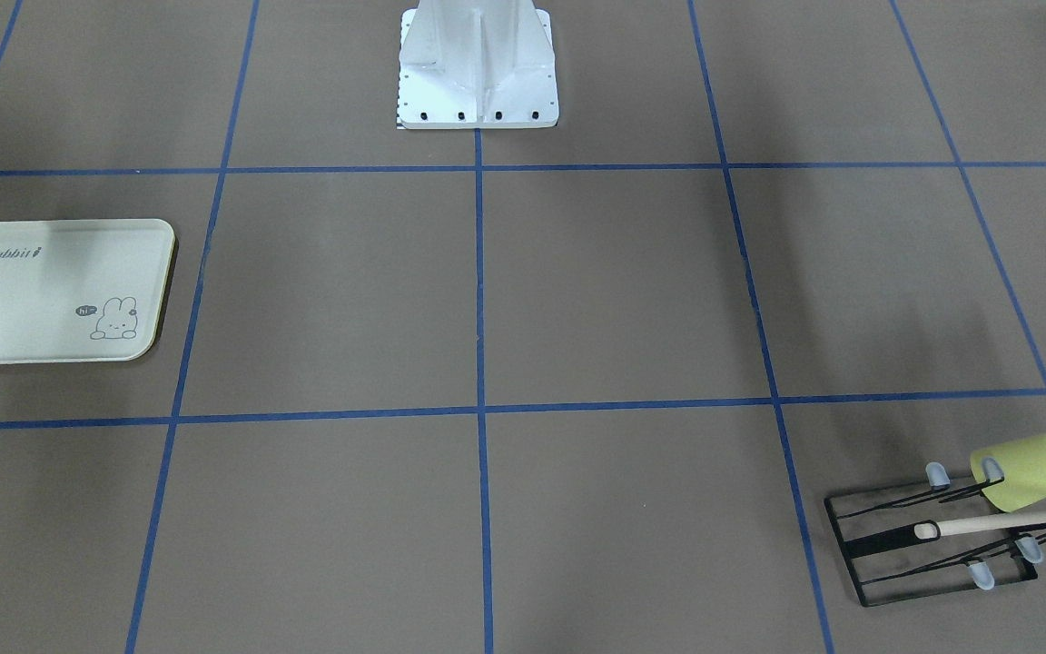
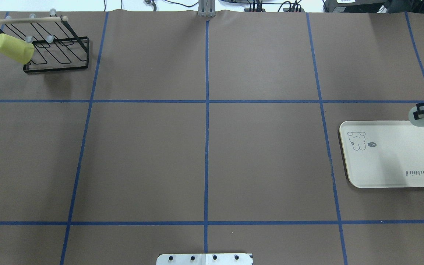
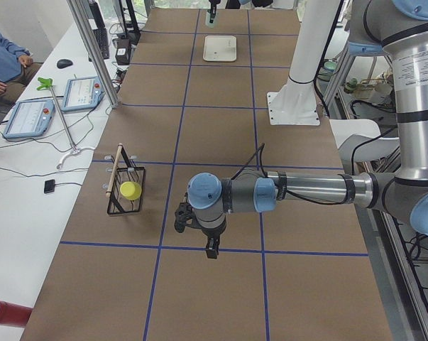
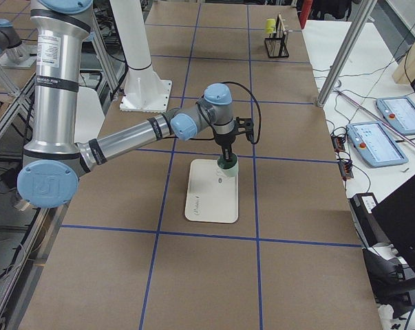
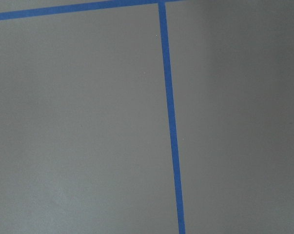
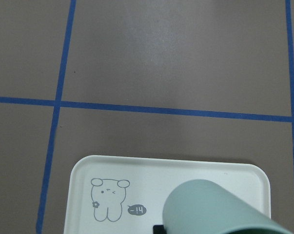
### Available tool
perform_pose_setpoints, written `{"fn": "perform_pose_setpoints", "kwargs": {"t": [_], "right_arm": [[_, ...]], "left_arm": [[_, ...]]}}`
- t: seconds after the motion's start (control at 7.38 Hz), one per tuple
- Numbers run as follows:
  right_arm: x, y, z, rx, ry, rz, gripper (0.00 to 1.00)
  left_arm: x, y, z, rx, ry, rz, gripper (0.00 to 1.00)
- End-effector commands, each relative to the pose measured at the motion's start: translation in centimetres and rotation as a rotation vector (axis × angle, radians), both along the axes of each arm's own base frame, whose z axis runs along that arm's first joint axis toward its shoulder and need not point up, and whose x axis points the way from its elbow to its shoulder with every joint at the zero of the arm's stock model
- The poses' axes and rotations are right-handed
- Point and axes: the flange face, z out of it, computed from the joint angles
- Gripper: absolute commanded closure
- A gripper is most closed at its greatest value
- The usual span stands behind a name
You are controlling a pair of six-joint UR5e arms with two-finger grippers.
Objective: Left arm grabs green cup and hands to right arm on tray
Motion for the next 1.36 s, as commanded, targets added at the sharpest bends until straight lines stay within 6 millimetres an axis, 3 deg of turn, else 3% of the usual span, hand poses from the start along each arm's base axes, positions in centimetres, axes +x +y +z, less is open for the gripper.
{"fn": "perform_pose_setpoints", "kwargs": {"t": [0.0, 0.14, 0.27, 0.41, 0.54, 0.68, 0.95, 1.22], "right_arm": [[-4.1, 1.1, 2.6, -0.015, 0.020, -0.085, 1.00], [-6.4, 1.7, 3.1, -0.016, 0.035, -0.128, 0.81], [-8.0, 2.1, 4.1, -0.014, 0.064, -0.149, 0.77], [-9.0, 2.5, 4.1, -0.032, 0.062, -0.150, 0.65], [-9.2, 2.6, 3.9, -0.025, 0.061, -0.153, 0.39], [-9.1, 2.6, 3.4, -0.015, 0.057, -0.151, 0.01], [-8.3, 2.6, 0.9, 0.012, 0.023, -0.145, 0.01], [-6.9, 1.9, 0.3, 0.016, 0.011, -0.119, 0.01]], "left_arm": [[-0.1, 0.0, 0.0, 0.004, 0.002, -0.001, 0.00], [0.0, 0.0, 0.0, 0.004, 0.002, 0.001, 0.00], [0.0, 0.0, 0.0, 0.004, 0.002, 0.001, 0.00], [0.0, 0.0, 0.0, 0.004, 0.002, 0.001, 0.00], [0.0, 0.0, -0.1, 0.006, 0.002, 0.001, 0.00], [0.0, 0.0, -0.1, 0.006, 0.002, 0.001, 0.00], [0.0, 0.0, 0.0, 0.003, 0.002, 0.001, 0.00], [0.1, -0.1, 0.0, 0.003, 0.002, 0.001, 0.00]]}}
